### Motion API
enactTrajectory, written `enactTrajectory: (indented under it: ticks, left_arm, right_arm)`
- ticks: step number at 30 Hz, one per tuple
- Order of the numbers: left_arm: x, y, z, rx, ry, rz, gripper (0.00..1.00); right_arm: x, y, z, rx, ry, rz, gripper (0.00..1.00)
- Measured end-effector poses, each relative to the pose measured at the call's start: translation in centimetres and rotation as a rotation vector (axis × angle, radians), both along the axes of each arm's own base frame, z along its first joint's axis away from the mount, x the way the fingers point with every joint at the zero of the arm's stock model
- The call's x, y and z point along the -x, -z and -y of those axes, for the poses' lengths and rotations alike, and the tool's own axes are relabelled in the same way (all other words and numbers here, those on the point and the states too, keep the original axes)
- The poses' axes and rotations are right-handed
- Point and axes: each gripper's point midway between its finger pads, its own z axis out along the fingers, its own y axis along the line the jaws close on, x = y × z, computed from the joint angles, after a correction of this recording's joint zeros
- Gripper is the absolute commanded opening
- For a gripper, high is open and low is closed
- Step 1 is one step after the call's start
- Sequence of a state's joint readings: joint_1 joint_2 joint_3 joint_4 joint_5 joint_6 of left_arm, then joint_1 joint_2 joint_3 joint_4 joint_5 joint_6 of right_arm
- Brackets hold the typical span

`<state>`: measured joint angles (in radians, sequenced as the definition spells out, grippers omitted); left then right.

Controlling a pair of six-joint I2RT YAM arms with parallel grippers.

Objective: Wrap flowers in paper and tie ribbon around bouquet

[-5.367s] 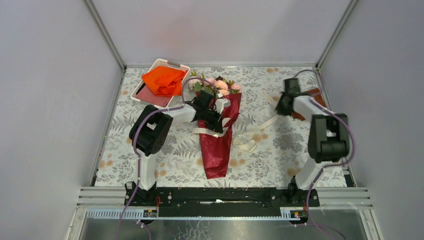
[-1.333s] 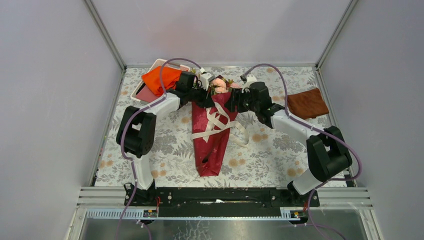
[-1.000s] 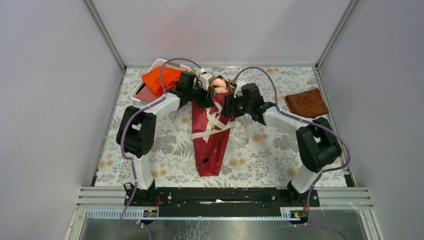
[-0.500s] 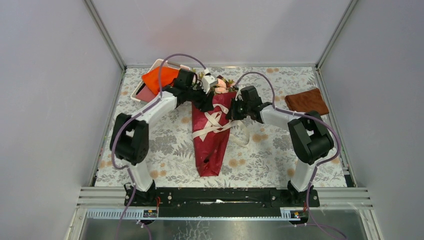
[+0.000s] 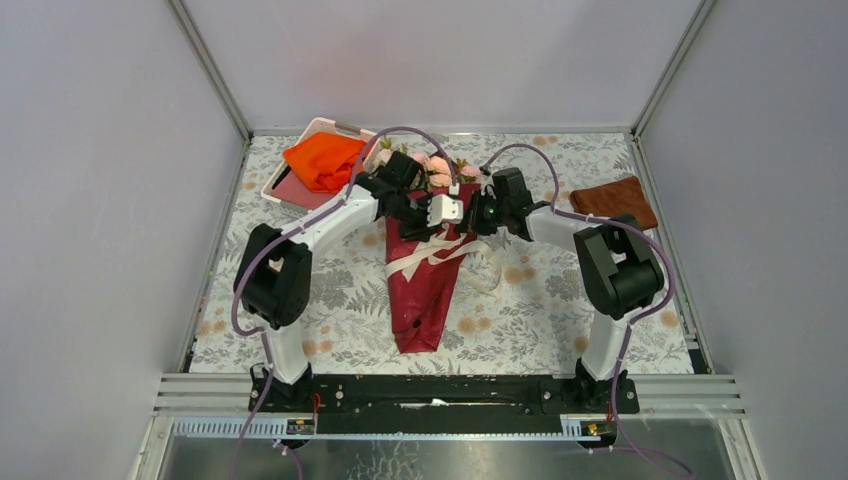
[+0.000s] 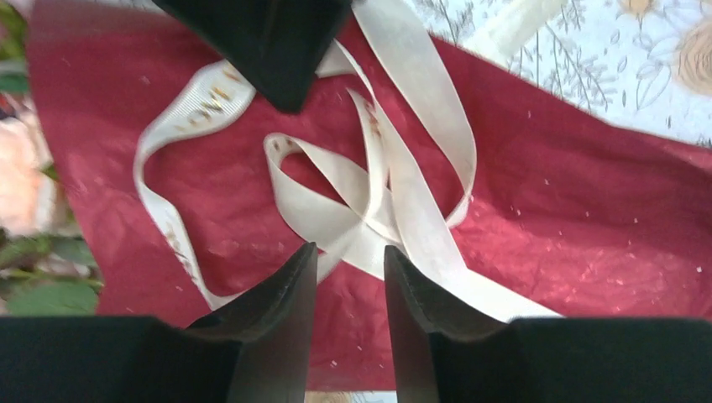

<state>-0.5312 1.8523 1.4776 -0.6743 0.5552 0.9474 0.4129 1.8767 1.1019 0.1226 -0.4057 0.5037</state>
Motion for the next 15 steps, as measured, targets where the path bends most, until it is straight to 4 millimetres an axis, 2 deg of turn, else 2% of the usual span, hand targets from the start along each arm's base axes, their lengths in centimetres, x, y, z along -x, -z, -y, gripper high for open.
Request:
enactTrajectory:
  ticks: [2, 5, 7, 12, 15]
  left_arm:
    - [0.2, 1.0, -0.9, -0.018, 0.004, 0.009, 0.52]
    - [3.3, 2.1, -1.5, -0.014, 0.102, 0.000, 0.66]
    - [4.8, 2.3, -1.4, -0.002, 0.166, -0.012, 0.69]
    - [4.7, 1.7, -0.1, 0.048, 0.260, 0.031, 0.75]
    - [4.7, 2.1, 0.4, 0.052, 0.301, 0.044, 0.77]
  right_arm:
    - [-0.1, -0.1, -0.1, -0.007, 0.000, 0.004, 0.00]
    - [-0.2, -0.3, -0.3, -0.018, 0.000, 0.009, 0.00]
    - [-0.3, -0.2, -0.3, -0.020, 0.002, 0.008, 0.00]
    - [-0.3, -0.3, -0.4, -0.024, 0.005, 0.008, 0.00]
    - [-0.4, -0.4, -0.4, -0.028, 0.007, 0.011, 0.00]
